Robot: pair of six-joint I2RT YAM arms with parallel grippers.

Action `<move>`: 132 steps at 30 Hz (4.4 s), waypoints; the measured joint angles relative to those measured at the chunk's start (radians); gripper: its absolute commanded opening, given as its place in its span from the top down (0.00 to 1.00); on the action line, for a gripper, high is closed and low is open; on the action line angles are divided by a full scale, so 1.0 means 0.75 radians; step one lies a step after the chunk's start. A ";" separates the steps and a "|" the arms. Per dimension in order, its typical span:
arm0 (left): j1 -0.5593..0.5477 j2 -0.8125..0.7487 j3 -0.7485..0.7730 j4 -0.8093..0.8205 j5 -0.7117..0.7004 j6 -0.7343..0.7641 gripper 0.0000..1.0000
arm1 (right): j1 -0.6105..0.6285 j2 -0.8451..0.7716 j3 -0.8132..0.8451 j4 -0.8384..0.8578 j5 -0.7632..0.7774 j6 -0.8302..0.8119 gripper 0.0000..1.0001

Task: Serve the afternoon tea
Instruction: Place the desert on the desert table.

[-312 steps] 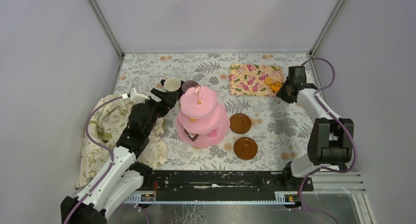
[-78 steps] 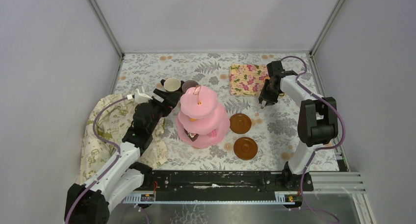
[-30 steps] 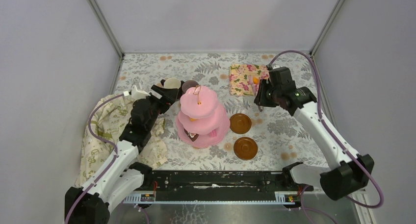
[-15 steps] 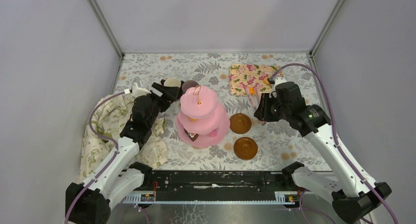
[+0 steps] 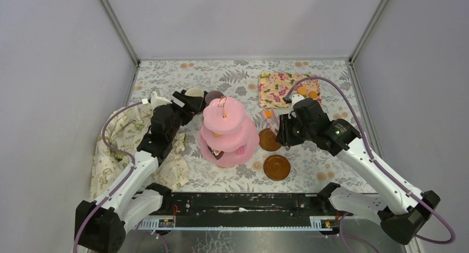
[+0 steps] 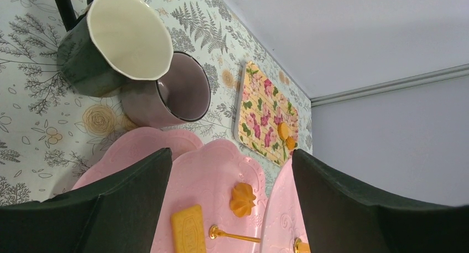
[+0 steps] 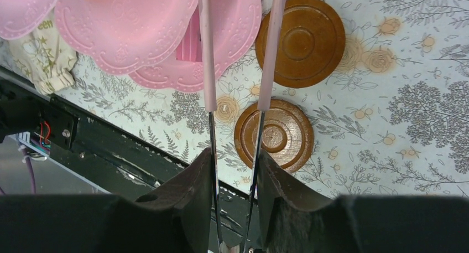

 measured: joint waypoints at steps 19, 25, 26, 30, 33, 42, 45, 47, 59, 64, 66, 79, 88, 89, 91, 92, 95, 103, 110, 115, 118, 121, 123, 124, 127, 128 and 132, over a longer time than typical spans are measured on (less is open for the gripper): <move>0.000 0.066 0.013 0.003 0.001 0.001 0.13 | 0.410 0.107 0.025 -0.002 0.154 0.100 0.93; 0.000 0.070 0.013 0.007 0.001 0.003 0.13 | 0.533 0.176 0.052 0.000 0.215 0.130 0.93; 0.000 0.072 0.013 0.007 0.001 0.003 0.13 | 0.547 0.191 0.060 0.002 0.221 0.134 0.93; 0.000 0.075 0.020 0.008 0.001 0.008 0.13 | 0.579 0.239 0.079 0.027 0.238 0.136 0.93; 0.000 0.074 0.031 0.010 0.001 0.012 0.13 | 0.594 0.273 0.087 0.048 0.246 0.135 0.93; 0.000 0.081 0.035 0.012 0.002 0.019 0.13 | 0.608 0.351 0.091 0.096 0.260 0.127 0.93; 0.000 0.090 0.035 0.012 0.001 0.020 0.13 | 0.608 0.365 0.091 0.104 0.276 0.119 0.93; 0.000 0.098 0.035 0.015 0.002 0.021 0.13 | 0.608 0.372 0.091 0.115 0.280 0.113 0.93; 0.000 0.125 0.035 0.027 0.003 0.028 0.13 | 0.608 0.399 0.076 0.165 0.279 0.098 0.89; 0.000 0.125 0.035 0.030 0.003 0.029 0.13 | 0.608 0.411 0.064 0.171 0.274 0.099 0.83; 0.000 0.125 0.035 0.030 0.003 0.030 0.13 | 0.608 0.415 0.060 0.177 0.274 0.099 0.80; 0.000 0.124 0.035 0.030 0.003 0.030 0.13 | 0.608 0.417 0.048 0.179 0.240 0.114 0.66; 0.000 0.121 0.035 0.030 0.003 0.030 0.13 | 0.608 0.420 0.047 0.179 0.234 0.125 0.62; 0.000 0.120 0.035 0.030 0.003 0.030 0.13 | 0.608 0.422 0.047 0.179 0.231 0.126 0.61; 0.000 0.119 0.035 0.030 0.003 0.030 0.13 | 0.608 0.423 0.047 0.179 0.229 0.126 0.60; 0.000 0.118 0.035 0.030 0.003 0.030 0.13 | 0.609 0.423 0.047 0.179 0.229 0.126 0.60; 0.000 0.118 0.035 0.030 0.003 0.030 0.13 | 0.609 0.424 0.047 0.179 0.229 0.128 0.60; 0.001 0.118 0.035 0.030 0.003 0.030 0.13 | 0.609 0.424 0.047 0.179 0.229 0.129 0.59; 0.001 0.118 0.035 0.030 0.003 0.030 0.13 | 0.609 0.424 0.047 0.179 0.229 0.130 0.59; 0.001 0.118 0.035 0.030 0.003 0.030 0.13 | 0.609 0.421 0.047 0.179 0.230 0.132 0.59; 0.001 0.118 0.035 0.030 0.003 0.030 0.13 | 0.612 0.411 0.047 0.178 0.230 0.135 0.59; 0.001 0.118 0.035 0.030 0.003 0.030 0.13 | 0.616 0.403 0.047 0.178 0.231 0.136 0.59; 0.001 0.118 0.035 0.030 0.003 0.030 0.13 | 0.618 0.399 0.047 0.178 0.233 0.137 0.59; 0.001 0.118 0.035 0.030 0.003 0.030 0.13 | 0.619 0.397 0.047 0.178 0.234 0.138 0.59; 0.001 0.118 0.035 0.030 0.003 0.030 0.13 | 0.620 0.389 0.047 0.175 0.242 0.139 0.59; 0.001 0.118 0.035 0.030 0.003 0.030 0.13 | 0.621 0.386 0.047 0.174 0.242 0.139 0.59; 0.001 0.118 0.035 0.030 0.003 0.030 0.13 | 0.622 0.366 0.047 0.172 0.247 0.145 0.60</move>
